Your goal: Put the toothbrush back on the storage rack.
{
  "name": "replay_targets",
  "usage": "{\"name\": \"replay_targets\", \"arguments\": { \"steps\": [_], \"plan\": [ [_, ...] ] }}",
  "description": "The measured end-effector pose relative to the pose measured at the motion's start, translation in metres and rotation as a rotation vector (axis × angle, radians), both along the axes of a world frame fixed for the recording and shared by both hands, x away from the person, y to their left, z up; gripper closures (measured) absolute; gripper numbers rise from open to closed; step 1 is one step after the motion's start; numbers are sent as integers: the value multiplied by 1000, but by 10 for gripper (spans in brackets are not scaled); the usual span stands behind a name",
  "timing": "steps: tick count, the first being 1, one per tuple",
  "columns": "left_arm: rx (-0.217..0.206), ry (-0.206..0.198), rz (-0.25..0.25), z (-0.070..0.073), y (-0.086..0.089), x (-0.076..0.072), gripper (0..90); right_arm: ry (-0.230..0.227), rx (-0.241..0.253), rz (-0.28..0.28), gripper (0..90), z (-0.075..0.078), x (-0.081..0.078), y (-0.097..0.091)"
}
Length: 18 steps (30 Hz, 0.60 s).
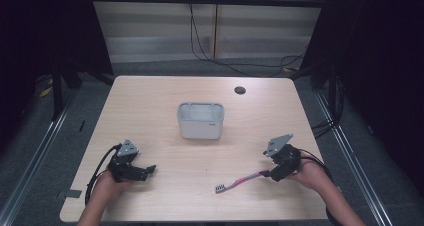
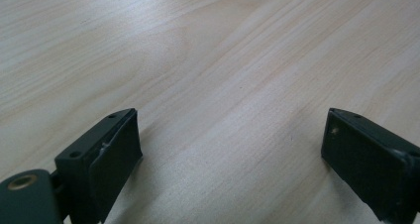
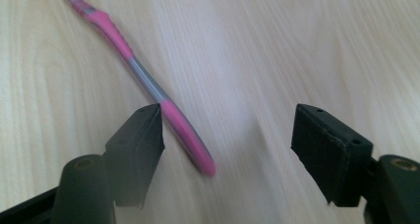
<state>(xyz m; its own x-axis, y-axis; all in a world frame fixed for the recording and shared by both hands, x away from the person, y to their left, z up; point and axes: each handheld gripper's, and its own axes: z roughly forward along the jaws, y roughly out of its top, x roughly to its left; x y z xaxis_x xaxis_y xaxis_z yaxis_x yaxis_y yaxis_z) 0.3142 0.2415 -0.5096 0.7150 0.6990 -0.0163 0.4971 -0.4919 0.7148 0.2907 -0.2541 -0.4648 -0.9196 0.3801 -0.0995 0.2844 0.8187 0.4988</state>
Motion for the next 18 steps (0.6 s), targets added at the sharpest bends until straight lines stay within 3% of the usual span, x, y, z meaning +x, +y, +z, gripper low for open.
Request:
{"name": "replay_targets", "arguments": {
  "steps": [2,10,18],
  "plan": [
    [0,0,0,0,0,0,79,0,-20,22,291,3,1,7],
    [0,1,0,0,0,0,78,81,-144,165,364,3,2,50],
    [2,0,0,0,0,0,78,131,-171,240,434,1,-1,69]
  ]
}}
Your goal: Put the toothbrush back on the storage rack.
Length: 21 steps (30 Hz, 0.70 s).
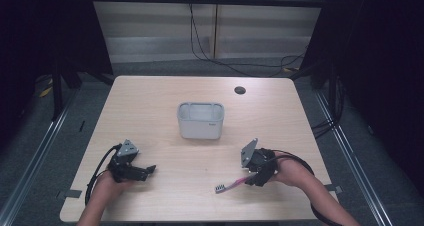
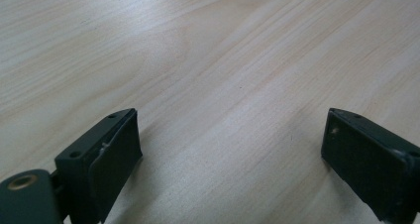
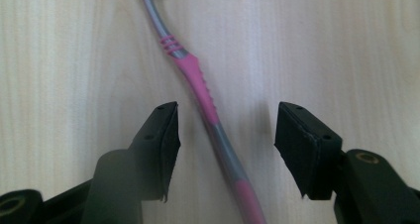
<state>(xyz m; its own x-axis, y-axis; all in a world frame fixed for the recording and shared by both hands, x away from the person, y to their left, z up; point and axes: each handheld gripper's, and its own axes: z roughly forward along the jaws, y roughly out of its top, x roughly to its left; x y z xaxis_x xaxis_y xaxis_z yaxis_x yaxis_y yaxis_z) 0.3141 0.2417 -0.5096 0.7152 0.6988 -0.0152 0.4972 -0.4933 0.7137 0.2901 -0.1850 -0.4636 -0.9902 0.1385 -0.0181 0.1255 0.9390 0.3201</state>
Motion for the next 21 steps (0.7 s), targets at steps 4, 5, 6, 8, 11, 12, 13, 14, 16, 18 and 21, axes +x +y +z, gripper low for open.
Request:
{"name": "replay_targets", "arguments": {
  "steps": [4,5,6,8,11,12,13,14,16,18,21],
  "plan": [
    [-1,0,1,0,0,0,79,13,-25,43,466,1,-1,10],
    [-1,0,2,0,0,0,79,14,-32,48,468,3,-2,12],
    [-2,1,2,0,0,0,78,9,-32,55,472,3,-2,14],
    [-1,0,2,0,0,0,78,11,-34,63,472,5,-1,17],
    [-1,1,2,0,0,0,79,10,-48,81,482,5,-2,22],
    [-1,1,2,0,0,0,78,16,-55,81,489,5,-2,24],
    [-1,1,2,0,0,0,78,18,-56,97,496,5,-2,26],
    [-1,1,2,0,0,0,78,19,-63,94,500,4,-2,27],
    [-3,2,3,0,0,0,78,22,-75,101,502,4,-3,29],
    [-3,2,3,0,0,-1,78,25,-74,113,515,3,-2,31],
    [-4,2,4,0,0,-1,78,29,-89,121,535,2,-2,32]
  ]
}}
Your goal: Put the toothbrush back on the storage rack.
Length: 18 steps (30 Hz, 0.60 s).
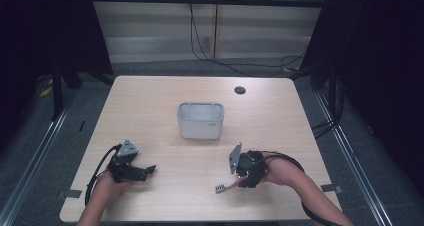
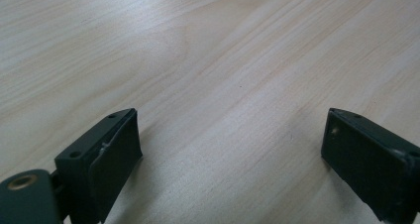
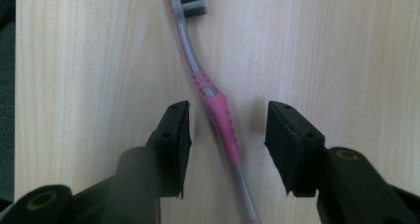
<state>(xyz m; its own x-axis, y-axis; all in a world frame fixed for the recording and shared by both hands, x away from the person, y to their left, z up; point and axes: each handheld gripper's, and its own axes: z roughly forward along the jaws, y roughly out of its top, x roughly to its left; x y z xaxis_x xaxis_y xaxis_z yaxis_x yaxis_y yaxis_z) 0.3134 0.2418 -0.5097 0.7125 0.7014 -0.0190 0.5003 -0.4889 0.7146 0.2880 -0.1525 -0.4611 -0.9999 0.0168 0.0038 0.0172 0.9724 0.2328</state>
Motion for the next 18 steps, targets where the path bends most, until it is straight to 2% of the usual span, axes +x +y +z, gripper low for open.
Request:
{"name": "replay_targets", "arguments": {
  "steps": [5,11,12,13,14,17,18],
  "plan": [
    [0,0,0,0,0,0,78,3,-7,7,552,-1,1,2],
    [-1,0,1,0,0,0,78,11,-33,20,646,-5,0,5],
    [0,0,0,0,0,0,78,16,-27,24,660,-6,0,4],
    [0,0,0,0,0,0,78,25,-5,11,710,-6,2,2],
    [0,0,0,0,0,0,78,25,-5,11,710,-6,2,2],
    [0,0,1,0,0,0,78,35,16,14,806,-6,1,-1],
    [0,0,0,0,0,0,78,39,28,12,809,-7,1,-2]
  ]
}}
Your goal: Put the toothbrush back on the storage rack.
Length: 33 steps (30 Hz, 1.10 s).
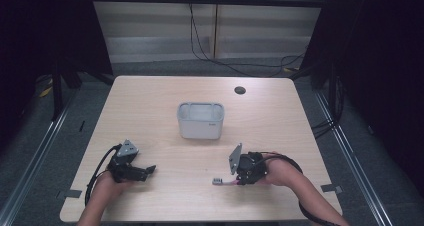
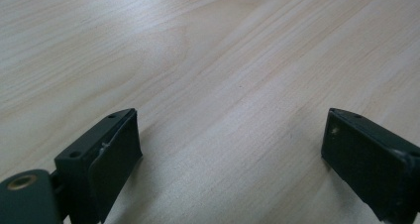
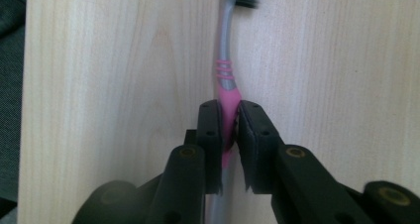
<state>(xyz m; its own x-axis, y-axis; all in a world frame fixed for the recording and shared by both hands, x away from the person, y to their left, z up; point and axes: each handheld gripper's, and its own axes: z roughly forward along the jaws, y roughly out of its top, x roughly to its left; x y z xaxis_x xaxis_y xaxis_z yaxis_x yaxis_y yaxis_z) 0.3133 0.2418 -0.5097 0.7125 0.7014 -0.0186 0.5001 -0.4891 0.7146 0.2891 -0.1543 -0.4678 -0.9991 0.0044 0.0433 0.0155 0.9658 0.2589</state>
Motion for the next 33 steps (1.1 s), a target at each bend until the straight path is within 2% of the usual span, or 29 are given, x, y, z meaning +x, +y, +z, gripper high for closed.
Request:
{"name": "replay_targets", "arguments": {
  "steps": [1,5,12,13,14,17,19,20,23,26,28,33],
  "plan": [
    [-1,0,0,0,0,0,78,1,9,11,814,0,1,0],
    [0,0,0,0,0,0,78,6,49,-8,822,-1,2,-5],
    [-1,0,0,0,0,0,78,-14,180,-96,826,10,6,-23],
    [0,0,0,0,0,0,78,-32,213,-114,826,14,8,-28],
    [0,0,0,0,0,0,78,-32,213,-114,826,14,8,-28],
    [-1,0,0,0,0,0,78,-37,258,-151,827,20,9,-35],
    [-1,0,1,0,0,0,78,-56,316,-183,827,27,11,-42],
    [-1,0,0,0,0,0,78,-56,316,-183,827,27,11,-42],
    [0,0,0,0,0,0,78,-60,360,-205,828,32,12,-47],
    [-1,0,0,0,0,0,78,-68,429,-247,828,39,15,-53],
    [0,0,0,0,0,0,78,-64,440,-258,828,40,15,-55],
    [0,0,0,0,0,0,77,-95,508,-302,827,47,18,-59]
  ]
}}
